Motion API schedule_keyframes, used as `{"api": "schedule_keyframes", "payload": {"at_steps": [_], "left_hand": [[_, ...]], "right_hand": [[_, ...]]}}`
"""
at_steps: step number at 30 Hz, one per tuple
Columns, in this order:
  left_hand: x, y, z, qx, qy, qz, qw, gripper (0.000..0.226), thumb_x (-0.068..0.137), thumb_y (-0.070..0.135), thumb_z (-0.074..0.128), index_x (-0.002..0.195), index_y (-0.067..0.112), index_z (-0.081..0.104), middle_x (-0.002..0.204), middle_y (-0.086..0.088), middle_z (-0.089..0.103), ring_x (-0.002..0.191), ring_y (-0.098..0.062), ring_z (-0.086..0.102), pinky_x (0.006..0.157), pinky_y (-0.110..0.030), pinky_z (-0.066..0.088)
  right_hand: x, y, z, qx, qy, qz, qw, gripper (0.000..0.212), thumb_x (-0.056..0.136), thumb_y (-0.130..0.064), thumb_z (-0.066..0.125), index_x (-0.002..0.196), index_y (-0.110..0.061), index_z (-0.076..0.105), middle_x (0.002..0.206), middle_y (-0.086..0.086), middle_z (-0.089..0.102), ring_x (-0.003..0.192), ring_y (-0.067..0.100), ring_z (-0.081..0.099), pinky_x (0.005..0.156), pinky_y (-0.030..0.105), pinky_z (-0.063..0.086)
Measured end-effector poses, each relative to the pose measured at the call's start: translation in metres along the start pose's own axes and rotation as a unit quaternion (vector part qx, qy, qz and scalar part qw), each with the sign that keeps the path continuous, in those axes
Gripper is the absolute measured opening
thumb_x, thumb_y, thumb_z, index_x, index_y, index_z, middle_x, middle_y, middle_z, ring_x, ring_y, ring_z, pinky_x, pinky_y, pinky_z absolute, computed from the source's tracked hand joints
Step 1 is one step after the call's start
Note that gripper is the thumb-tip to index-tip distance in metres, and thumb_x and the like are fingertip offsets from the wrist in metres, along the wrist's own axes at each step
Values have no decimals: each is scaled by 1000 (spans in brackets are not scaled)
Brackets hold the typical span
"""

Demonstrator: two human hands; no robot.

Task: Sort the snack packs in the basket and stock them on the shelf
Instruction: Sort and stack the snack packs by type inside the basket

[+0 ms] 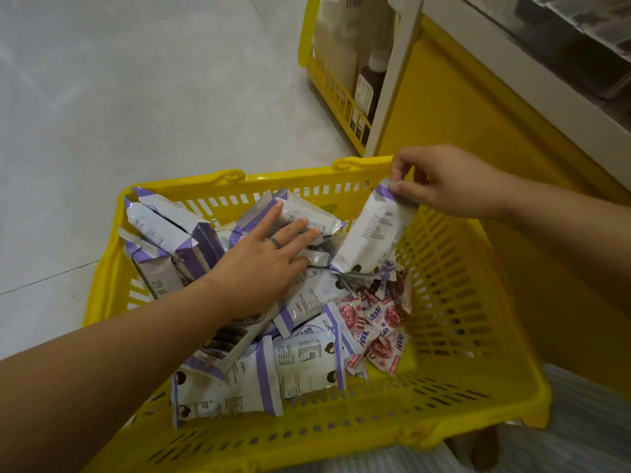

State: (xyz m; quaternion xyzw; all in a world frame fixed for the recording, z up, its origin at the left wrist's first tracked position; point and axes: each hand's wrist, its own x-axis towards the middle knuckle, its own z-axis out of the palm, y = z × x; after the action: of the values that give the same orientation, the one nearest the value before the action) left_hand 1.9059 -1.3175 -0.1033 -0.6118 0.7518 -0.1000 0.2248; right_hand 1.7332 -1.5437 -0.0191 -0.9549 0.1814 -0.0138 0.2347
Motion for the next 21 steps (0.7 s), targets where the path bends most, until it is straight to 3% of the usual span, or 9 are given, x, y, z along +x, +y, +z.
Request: {"api": "schedule_keyframes", "payload": {"at_steps": [5, 7, 10, 11, 14, 15, 17, 19, 21], "left_hand": [[1, 0, 0, -2, -1, -4, 1000, 48, 94, 35, 50, 140, 22, 46, 161, -12, 6, 148, -33, 5, 106, -62, -25], [1, 1, -1, -8, 1, -8, 1000, 49, 92, 34, 53, 140, 22, 47, 161, -12, 8, 148, -33, 6, 106, -62, -25], [2, 0, -4, -13, -8, -4, 1000, 49, 93, 33, 54, 140, 22, 46, 161, -12, 8, 148, -33, 6, 105, -61, -26], [3, 0, -5, -13, -6, -5, 1000, 48, 94, 32, 52, 140, 23, 46, 161, -12, 9, 148, -33, 5, 105, -61, -27], [6, 1, -5, -13, 0, -14, 1000, 44, 97, 32, 47, 139, 22, 45, 160, -12, 16, 148, -33, 10, 104, -61, -28], [7, 2, -6, -16, 0, -16, 1000, 43, 97, 32, 47, 138, 22, 46, 159, -12, 20, 148, -33, 12, 104, -61, -28], [10, 5, -10, -34, 17, -8, 999, 40, 94, 31, 51, 133, 22, 53, 155, -12, 30, 146, -33, 19, 108, -62, -22], [18, 13, -16, -68, 64, 12, 996, 37, 88, 30, 62, 124, 23, 62, 146, -12, 45, 140, -33, 34, 113, -63, -4], [32, 28, -20, -98, 95, 68, 988, 40, 88, 34, 63, 126, 26, 60, 146, -12, 45, 140, -32, 35, 113, -63, 2]], "right_hand": [[-13, 7, 32, -92, 6, 42, 995, 10, 93, -27, 55, 85, -22, 51, 86, -5, 56, 77, 19, 53, 63, 34, 42], [-8, 15, 32, -63, 69, 81, 992, 10, 94, -24, 53, 86, -21, 48, 90, 1, 56, 80, 23, 52, 67, 38, 44], [-1, 20, 30, -45, 165, 99, 980, 10, 94, -24, 53, 86, -22, 47, 87, -2, 51, 78, 19, 48, 64, 33, 35], [-2, 20, 36, -34, 134, 97, 986, 10, 94, -25, 54, 86, -22, 48, 88, -2, 52, 80, 20, 49, 65, 33, 37], [-13, 20, 62, -36, -94, 106, 989, 9, 93, -24, 58, 89, -18, 53, 93, 3, 60, 87, 24, 58, 72, 35, 47], [-15, 21, 66, -51, -134, 110, 983, 9, 92, -22, 60, 87, -19, 53, 91, 2, 60, 87, 23, 59, 70, 33, 46], [-16, 22, 66, -61, -129, 105, 984, 15, 89, -21, 65, 82, -24, 51, 87, -2, 56, 85, 19, 57, 67, 28, 40], [-15, 20, 66, -80, -118, 95, 985, 17, 86, -21, 68, 79, -24, 53, 86, -4, 49, 82, 16, 51, 67, 27, 38], [-18, 16, 74, -93, -138, 102, 981, 14, 85, -18, 68, 80, -21, 55, 78, -7, 46, 76, 14, 47, 60, 24, 34]]}}
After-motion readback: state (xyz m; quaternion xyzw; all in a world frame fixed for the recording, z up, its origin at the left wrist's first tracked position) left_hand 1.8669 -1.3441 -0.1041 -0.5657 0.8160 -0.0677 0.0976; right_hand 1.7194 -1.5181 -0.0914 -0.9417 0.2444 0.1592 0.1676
